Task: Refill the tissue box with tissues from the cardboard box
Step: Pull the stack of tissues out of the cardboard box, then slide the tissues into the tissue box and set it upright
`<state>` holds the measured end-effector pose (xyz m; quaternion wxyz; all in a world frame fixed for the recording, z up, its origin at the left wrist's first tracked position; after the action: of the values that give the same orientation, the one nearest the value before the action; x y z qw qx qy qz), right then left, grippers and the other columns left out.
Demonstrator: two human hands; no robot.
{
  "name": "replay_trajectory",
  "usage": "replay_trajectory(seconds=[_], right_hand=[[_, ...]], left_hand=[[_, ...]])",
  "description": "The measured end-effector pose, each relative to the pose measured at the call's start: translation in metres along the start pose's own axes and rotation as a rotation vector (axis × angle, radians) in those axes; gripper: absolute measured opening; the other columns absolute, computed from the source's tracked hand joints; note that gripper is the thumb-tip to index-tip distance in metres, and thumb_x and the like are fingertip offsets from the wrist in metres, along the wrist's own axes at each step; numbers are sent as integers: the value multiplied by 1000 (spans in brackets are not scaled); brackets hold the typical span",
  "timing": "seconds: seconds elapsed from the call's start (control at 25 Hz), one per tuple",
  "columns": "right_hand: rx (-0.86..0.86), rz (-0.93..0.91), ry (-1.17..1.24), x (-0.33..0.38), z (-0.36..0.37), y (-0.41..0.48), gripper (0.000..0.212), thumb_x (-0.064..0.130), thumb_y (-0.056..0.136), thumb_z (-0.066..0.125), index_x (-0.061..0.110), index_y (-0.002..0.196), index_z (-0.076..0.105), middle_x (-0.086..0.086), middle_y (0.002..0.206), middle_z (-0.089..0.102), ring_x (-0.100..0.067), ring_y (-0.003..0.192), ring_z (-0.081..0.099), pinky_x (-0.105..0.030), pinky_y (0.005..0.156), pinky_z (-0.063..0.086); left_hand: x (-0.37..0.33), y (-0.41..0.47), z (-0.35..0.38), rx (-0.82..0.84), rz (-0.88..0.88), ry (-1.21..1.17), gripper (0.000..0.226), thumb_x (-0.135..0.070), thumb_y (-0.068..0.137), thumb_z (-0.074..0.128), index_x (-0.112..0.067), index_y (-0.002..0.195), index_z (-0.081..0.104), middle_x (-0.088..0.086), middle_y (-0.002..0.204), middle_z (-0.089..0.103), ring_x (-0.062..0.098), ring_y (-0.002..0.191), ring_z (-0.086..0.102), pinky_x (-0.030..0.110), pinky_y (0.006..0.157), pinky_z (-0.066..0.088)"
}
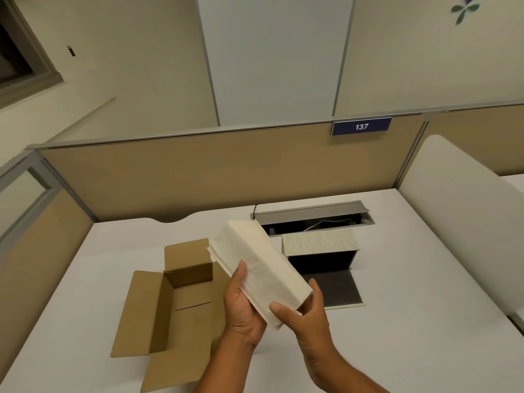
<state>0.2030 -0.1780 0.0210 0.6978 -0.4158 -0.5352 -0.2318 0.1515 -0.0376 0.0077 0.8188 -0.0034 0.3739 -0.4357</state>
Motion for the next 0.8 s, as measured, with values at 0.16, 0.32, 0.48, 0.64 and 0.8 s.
replay_trajectory(seconds=[0.16, 0.32, 0.48, 0.64, 0.8], right_hand=[[-117, 21, 140, -3, -48, 13, 119, 53, 48, 95, 33, 151, 40, 3, 128, 70, -17, 116, 68, -22, 77, 62], [-186, 68, 205, -14, -99, 27, 92, 50, 52, 92, 26, 134, 59, 7, 112, 78, -14, 105, 73, -31, 85, 58], [-218, 298, 221, -54, -149, 42, 67, 34, 78, 84, 13, 136, 58, -14, 128, 68, -34, 121, 62, -40, 90, 51], [-133, 540, 74, -84, -179, 56, 51, 36, 84, 78, 13, 127, 62, -13, 125, 66, -34, 117, 60, -46, 97, 48], [-114, 580, 20, -87, -195, 91, 55, 40, 95, 69, 13, 140, 51, -11, 131, 59, -34, 121, 55, -51, 107, 47]], left_hand=[[26, 2, 26, -4, 22, 33, 33, -41, 96, 68, -29, 125, 78, 16, 123, 79, 36, 108, 79, 58, 94, 61], [28, 10, 20, -96, 73, 138, 30, -36, 97, 72, -28, 125, 79, 15, 130, 78, 36, 121, 74, 61, 105, 57], [60, 16, -22, -252, -122, 385, 41, -28, 95, 75, -6, 129, 70, 26, 131, 73, 42, 126, 66, 57, 102, 56], [107, 11, -54, -324, -427, 558, 39, -30, 94, 76, -9, 125, 68, 21, 123, 72, 36, 111, 65, 51, 91, 54], [125, 30, -54, -342, -516, 709, 41, -35, 96, 74, -14, 129, 61, 11, 123, 66, 31, 113, 63, 51, 99, 51]])
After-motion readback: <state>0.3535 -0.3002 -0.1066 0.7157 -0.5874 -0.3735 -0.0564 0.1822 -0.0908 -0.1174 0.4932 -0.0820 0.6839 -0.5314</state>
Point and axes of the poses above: each hand's wrist, its own y-axis towards the middle knuckle, its own z-axis out of the palm, x = y × z, the point moved 10 cm from there along y, towards the middle knuckle
